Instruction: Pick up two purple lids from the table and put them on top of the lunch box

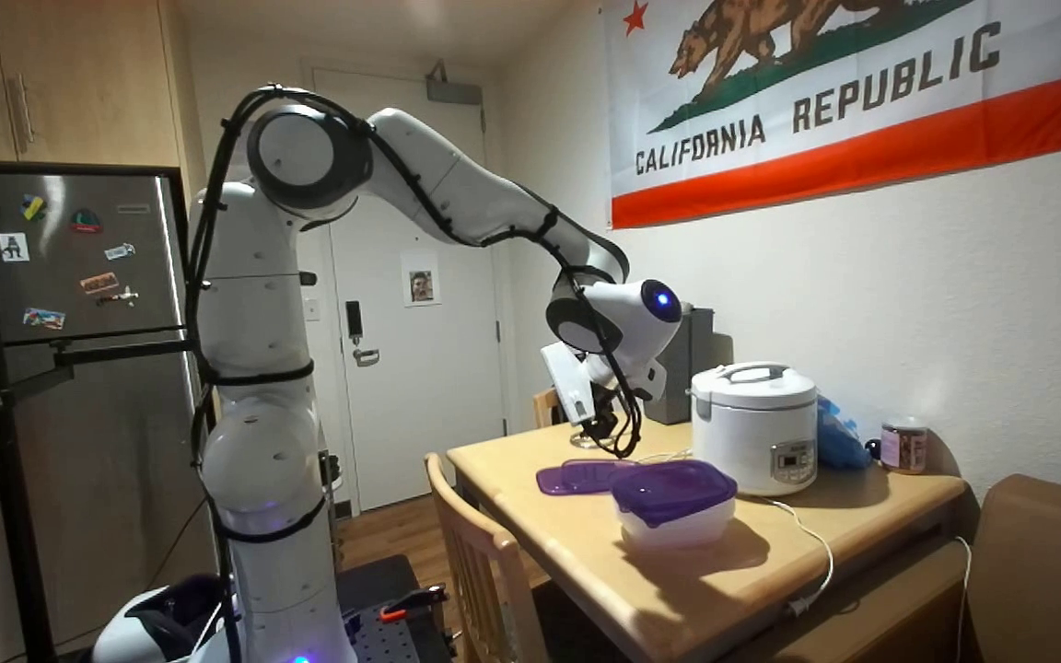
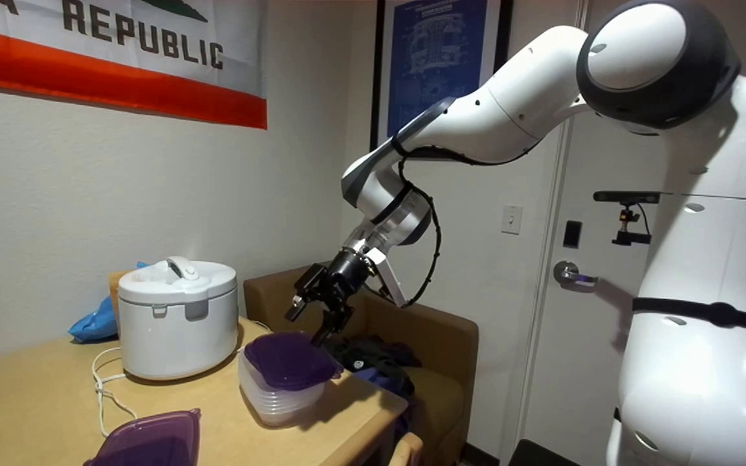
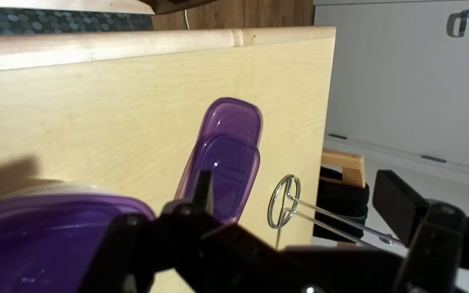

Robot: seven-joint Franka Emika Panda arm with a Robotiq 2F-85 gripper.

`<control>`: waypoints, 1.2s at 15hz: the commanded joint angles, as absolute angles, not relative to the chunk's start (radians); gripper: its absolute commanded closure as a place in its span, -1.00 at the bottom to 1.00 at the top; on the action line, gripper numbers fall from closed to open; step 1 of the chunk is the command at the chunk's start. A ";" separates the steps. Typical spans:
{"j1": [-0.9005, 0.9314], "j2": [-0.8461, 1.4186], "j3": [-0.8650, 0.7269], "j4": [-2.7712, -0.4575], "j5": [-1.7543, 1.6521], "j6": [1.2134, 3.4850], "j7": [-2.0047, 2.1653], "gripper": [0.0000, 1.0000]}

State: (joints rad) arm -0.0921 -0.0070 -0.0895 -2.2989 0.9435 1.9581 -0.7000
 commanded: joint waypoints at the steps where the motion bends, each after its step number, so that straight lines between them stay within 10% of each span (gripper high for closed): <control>1: -0.069 0.019 -0.068 -2.281 0.909 2.006 -0.676 -1.00; 18: 0.012 0.252 0.028 -2.107 0.993 2.035 -0.678 -1.00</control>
